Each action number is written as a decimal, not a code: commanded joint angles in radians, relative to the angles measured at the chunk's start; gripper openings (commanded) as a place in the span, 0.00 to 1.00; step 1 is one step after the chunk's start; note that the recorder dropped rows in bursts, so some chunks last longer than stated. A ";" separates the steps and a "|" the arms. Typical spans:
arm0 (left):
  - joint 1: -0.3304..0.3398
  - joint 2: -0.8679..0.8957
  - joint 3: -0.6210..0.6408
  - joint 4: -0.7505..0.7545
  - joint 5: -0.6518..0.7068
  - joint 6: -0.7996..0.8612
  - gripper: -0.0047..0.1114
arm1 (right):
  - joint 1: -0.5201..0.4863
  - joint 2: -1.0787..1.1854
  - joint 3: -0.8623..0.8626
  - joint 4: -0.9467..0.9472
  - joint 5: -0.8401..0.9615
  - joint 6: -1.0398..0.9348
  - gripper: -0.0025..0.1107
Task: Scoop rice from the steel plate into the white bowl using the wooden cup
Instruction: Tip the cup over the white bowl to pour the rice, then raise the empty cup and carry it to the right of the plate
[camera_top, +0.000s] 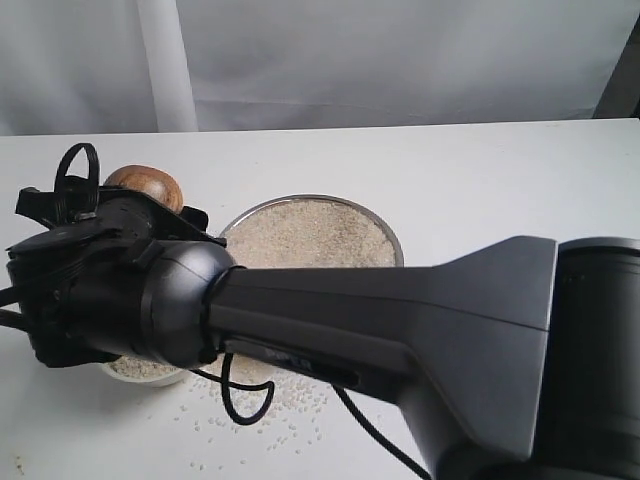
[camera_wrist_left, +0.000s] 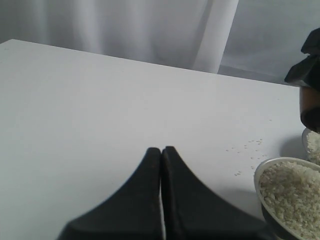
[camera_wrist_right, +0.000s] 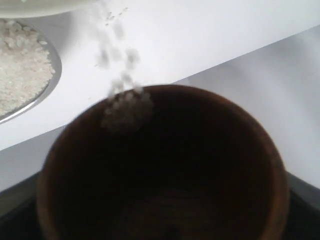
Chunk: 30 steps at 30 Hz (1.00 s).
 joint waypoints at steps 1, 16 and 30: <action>-0.006 0.000 -0.004 -0.006 -0.006 -0.002 0.04 | 0.008 -0.008 -0.002 -0.032 -0.005 -0.010 0.02; -0.006 0.000 -0.004 -0.006 -0.006 -0.002 0.04 | 0.003 -0.008 -0.002 0.062 0.079 0.369 0.02; -0.006 0.000 -0.004 -0.006 -0.006 -0.002 0.04 | -0.106 -0.160 -0.002 0.503 -0.044 0.885 0.02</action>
